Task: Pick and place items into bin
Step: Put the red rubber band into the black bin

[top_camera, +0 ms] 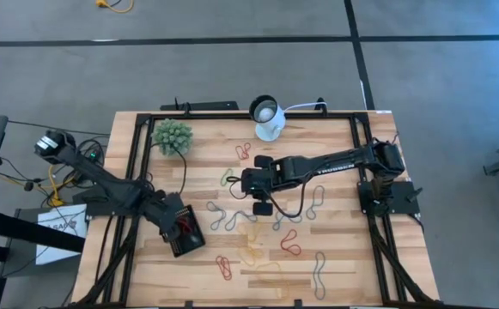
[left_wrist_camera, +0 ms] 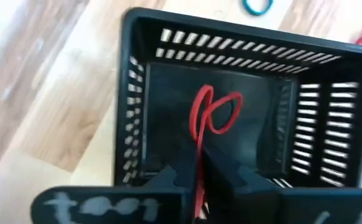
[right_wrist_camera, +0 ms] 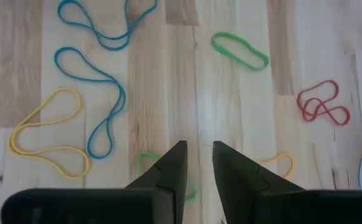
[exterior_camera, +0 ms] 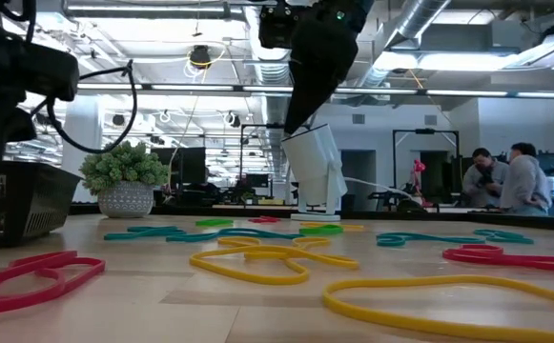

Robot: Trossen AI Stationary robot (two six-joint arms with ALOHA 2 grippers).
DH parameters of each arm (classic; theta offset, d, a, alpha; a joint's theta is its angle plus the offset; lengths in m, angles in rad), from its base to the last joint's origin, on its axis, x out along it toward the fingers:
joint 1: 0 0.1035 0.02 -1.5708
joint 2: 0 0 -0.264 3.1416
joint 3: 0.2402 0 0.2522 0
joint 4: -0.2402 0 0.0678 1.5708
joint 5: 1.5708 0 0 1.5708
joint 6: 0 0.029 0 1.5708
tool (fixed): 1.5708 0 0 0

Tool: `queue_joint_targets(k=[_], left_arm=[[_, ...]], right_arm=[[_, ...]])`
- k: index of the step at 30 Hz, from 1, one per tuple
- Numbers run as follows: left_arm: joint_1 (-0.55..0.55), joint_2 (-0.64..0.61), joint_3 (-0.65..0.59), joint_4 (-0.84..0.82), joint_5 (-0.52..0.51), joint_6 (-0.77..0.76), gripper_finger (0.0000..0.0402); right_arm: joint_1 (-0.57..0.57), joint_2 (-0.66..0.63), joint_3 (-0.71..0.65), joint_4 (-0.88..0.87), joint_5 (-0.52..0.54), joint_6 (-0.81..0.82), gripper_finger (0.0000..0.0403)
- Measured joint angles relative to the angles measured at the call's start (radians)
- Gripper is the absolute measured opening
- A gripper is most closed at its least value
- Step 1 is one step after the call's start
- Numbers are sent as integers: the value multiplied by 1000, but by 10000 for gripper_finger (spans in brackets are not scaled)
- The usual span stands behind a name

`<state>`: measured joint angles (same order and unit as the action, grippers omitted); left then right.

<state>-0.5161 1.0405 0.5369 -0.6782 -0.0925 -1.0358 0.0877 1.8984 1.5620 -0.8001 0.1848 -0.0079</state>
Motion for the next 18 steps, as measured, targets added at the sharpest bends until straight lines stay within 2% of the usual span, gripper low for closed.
queue_joint_targets(k=[8,13,18], left_arm=[[47,0,0,-16,-3,29,50],[63,0,0,-15,-54,32,80],[70,1,50,-31,9,74,88]], right_arm=[[-5,0,0,1,0,-23,72],[-6,0,0,9,0,-37,72],[-5,0,0,11,0,-101,72]])
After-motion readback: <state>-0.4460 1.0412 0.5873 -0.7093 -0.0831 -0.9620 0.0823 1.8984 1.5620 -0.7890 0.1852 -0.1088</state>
